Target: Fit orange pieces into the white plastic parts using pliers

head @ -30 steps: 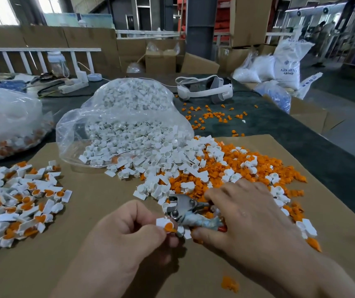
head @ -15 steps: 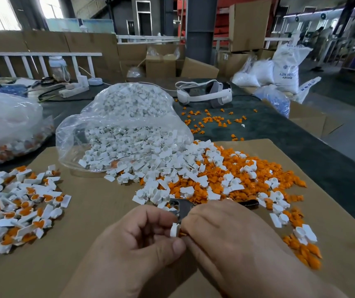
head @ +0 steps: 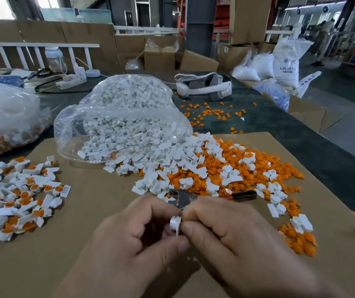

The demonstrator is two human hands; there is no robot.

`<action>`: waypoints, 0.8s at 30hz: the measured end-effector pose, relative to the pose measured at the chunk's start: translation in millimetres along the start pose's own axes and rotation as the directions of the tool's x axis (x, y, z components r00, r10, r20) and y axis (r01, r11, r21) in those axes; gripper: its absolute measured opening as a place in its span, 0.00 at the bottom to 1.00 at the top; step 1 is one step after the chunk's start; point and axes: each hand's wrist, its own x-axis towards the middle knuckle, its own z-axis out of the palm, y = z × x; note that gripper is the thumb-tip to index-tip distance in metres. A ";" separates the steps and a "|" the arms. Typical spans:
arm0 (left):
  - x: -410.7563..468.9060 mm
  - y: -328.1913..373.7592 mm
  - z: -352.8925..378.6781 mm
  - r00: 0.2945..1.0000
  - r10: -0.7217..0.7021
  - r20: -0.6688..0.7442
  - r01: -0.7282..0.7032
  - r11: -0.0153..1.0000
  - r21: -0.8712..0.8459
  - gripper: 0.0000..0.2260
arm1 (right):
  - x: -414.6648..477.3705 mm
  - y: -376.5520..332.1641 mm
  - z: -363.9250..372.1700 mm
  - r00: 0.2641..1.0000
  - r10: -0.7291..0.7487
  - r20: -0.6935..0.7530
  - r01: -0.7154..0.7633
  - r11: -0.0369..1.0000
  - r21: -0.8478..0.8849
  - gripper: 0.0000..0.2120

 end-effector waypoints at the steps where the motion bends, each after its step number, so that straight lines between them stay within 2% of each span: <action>1: -0.2 1.5 0.8 1.000 0.014 -0.019 -0.014 1.000 0.012 0.21 | 0.9 -0.9 -0.3 1.000 -0.002 -0.004 0.002 1.000 0.006 0.11; 3: -1.2 2.7 2.1 0.998 0.044 -0.055 -0.041 0.998 0.043 0.17 | 0.6 -1.9 1.0 1.000 -0.012 -0.026 0.012 1.000 0.001 0.10; 6: -2.8 4.0 3.1 0.991 0.091 -0.101 -0.080 0.991 0.108 0.16 | -0.2 -2.0 5.1 0.999 -0.014 -0.042 0.013 1.000 -0.029 0.08; 9: -1.8 0.3 4.7 0.989 0.087 -0.116 -0.080 0.995 0.060 0.16 | 0.1 -1.2 6.5 0.998 -0.031 -0.046 0.028 0.998 -0.052 0.06; 14: -1.5 -7.9 7.2 0.989 0.102 -0.105 -0.100 0.995 0.024 0.16 | -1.3 -0.7 8.2 0.996 -0.055 -0.073 0.047 0.993 -0.106 0.09; 17: 1.0 -2.5 8.6 0.982 0.161 -0.096 -0.159 0.987 0.027 0.14 | -1.2 -0.9 7.1 0.993 -0.075 -0.096 0.066 0.993 -0.093 0.11; 20: 4.4 5.7 10.1 0.969 0.241 -0.060 -0.243 0.970 -0.019 0.16 | -1.5 -1.3 6.2 0.990 -0.087 -0.113 0.077 0.993 -0.089 0.10; 24: 5.7 13.1 9.4 0.962 0.258 -0.093 -0.264 0.963 -0.057 0.17 | -1.6 -1.8 6.3 0.988 -0.090 -0.127 0.077 0.991 -0.107 0.09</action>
